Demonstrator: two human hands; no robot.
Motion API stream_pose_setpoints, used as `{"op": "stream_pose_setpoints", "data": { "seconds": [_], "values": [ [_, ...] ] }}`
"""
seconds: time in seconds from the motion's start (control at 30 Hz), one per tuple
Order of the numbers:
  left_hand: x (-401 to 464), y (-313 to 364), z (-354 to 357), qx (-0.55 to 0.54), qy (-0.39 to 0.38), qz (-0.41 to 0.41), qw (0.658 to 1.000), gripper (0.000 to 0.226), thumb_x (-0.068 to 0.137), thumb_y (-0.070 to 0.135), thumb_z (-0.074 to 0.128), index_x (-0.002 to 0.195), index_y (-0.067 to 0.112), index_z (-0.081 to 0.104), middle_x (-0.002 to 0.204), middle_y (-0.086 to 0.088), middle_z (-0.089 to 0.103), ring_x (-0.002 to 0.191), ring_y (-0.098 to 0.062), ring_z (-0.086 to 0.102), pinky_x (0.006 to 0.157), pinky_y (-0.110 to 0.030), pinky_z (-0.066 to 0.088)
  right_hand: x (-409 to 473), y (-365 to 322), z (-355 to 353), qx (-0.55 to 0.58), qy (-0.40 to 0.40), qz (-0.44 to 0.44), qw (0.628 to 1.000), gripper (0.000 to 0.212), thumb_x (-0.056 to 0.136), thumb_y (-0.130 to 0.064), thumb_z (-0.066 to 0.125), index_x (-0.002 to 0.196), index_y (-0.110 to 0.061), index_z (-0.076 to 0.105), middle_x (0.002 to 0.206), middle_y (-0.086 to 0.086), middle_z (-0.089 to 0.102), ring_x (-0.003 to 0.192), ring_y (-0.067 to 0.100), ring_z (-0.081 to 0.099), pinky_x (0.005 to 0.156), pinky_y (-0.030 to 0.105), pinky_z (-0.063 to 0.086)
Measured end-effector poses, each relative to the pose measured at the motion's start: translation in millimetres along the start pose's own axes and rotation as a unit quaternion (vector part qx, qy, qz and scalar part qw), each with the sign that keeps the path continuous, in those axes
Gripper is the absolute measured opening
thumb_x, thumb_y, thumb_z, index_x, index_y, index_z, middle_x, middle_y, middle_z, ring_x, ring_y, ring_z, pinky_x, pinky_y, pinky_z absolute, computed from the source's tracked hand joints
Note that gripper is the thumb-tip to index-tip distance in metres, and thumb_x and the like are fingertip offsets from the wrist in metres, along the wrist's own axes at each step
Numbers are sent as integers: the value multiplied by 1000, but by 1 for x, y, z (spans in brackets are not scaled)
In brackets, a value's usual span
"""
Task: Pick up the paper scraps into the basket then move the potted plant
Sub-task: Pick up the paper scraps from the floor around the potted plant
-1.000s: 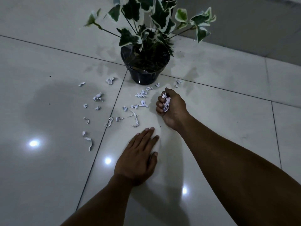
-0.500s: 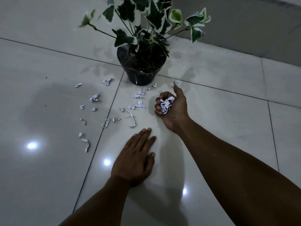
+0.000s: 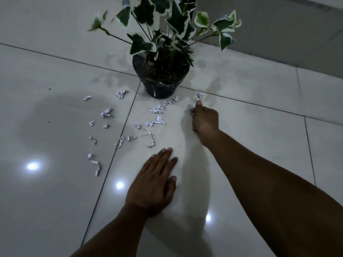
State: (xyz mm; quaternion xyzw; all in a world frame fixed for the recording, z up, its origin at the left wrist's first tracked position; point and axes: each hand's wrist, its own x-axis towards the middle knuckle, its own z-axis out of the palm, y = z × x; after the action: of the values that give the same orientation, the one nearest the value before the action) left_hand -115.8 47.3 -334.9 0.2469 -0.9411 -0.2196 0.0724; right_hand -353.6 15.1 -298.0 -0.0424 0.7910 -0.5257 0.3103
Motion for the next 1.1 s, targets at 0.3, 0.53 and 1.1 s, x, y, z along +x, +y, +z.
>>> {"op": "stream_pose_setpoints", "data": {
  "seconds": [0.3, 0.53, 1.1],
  "values": [
    [0, -2, 2, 1, 14, 16, 1000, 54, 96, 33, 51, 147, 14, 48, 162, -5, 31, 152, -18, 23, 121, -39, 25, 40, -27, -6, -344, 76, -189, 917, 35, 103, -29, 43, 133, -12, 51, 111, 19, 67, 107, 37, 61, 79, 35, 43],
    [0, -4, 2, -4, 5, 12, 1000, 56, 96, 35, 50, 149, 16, 46, 164, -3, 28, 153, -16, 19, 121, -39, 24, 46, -26, -1, -549, -15, -235, 802, 36, 102, -18, 35, 136, -8, 36, 106, 19, 62, 99, 40, 60, 69, 39, 38],
    [0, -2, -1, 15, -11, 5, 1000, 56, 97, 36, 50, 149, 16, 46, 164, -3, 27, 153, -17, 19, 124, -35, 17, 13, -19, 1, 204, -194, 139, 949, 15, 101, -6, 43, 90, -5, 52, 71, 6, 55, 44, 10, 36, 39, 21, 25]
  ]
}}
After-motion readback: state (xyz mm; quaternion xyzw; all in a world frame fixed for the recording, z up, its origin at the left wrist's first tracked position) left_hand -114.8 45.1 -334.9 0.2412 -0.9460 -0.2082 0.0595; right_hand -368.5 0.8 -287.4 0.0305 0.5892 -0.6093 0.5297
